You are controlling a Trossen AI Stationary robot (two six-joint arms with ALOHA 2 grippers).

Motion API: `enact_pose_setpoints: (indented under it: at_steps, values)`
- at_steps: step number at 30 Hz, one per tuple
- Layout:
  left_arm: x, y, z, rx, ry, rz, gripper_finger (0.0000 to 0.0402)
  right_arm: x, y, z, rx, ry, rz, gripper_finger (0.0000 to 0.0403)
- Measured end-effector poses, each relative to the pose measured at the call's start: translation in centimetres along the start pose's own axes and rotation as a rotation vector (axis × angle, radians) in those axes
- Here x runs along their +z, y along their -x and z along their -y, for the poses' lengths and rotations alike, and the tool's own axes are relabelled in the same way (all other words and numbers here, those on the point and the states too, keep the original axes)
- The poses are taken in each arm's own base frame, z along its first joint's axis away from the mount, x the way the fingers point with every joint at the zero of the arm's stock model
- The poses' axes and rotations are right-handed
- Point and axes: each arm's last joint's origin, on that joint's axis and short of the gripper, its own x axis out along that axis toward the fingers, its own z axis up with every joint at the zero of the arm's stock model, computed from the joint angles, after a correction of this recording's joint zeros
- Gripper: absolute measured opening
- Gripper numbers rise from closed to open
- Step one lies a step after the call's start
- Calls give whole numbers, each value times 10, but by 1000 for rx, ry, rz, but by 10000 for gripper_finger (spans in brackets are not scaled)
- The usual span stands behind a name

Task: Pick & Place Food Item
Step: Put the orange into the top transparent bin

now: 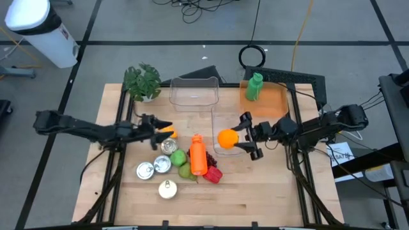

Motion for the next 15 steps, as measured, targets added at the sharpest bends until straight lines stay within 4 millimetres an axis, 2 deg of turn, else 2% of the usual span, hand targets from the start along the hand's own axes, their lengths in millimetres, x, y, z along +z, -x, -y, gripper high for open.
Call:
enact_pose_setpoints:
  at_steps: [5, 10, 15]
  values:
    - [8, -44, 15, 38, -20, -62, 357, -3, 1, 7, -29, -7, -23, 235]
    - [12, -88, 39, -112, -33, -160, 379, -5, 1, 9, -36, -17, -30, 237]
    - [22, -124, 72, -317, -154, -175, 383, -2, 0, 5, 17, -41, 5, 235]
